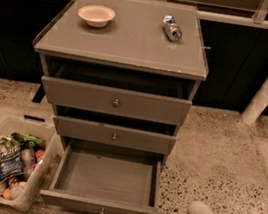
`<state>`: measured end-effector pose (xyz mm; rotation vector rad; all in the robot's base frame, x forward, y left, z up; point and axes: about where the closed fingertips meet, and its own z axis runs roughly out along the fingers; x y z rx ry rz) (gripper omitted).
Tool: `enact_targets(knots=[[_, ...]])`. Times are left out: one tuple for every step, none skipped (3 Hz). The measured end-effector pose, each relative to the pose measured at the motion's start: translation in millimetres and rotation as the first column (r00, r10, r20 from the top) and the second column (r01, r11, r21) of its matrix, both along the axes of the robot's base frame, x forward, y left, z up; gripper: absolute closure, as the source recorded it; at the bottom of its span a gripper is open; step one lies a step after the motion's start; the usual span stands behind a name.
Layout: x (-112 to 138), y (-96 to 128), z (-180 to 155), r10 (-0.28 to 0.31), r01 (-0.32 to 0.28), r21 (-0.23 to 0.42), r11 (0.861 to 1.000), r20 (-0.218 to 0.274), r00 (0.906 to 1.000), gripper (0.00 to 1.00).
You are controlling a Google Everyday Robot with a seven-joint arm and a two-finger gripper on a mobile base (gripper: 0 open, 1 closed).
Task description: Close bottom drawer
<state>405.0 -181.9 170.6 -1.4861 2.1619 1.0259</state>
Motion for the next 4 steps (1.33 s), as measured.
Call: enact_targets(knots=[[26, 13, 12, -0.004, 0.004, -0.027, 1.000, 0.025, 0.9997, 0.00], [43, 21, 22, -0.007, 0.009, -0.044, 0.999, 0.045, 0.9990, 0.00], [55, 26, 29, -0.008, 0.011, -0.056, 0.998, 0.060, 0.9982, 0.00], [57, 27, 30, -0.008, 0.012, -0.058, 0.998, 0.062, 0.9981, 0.00]])
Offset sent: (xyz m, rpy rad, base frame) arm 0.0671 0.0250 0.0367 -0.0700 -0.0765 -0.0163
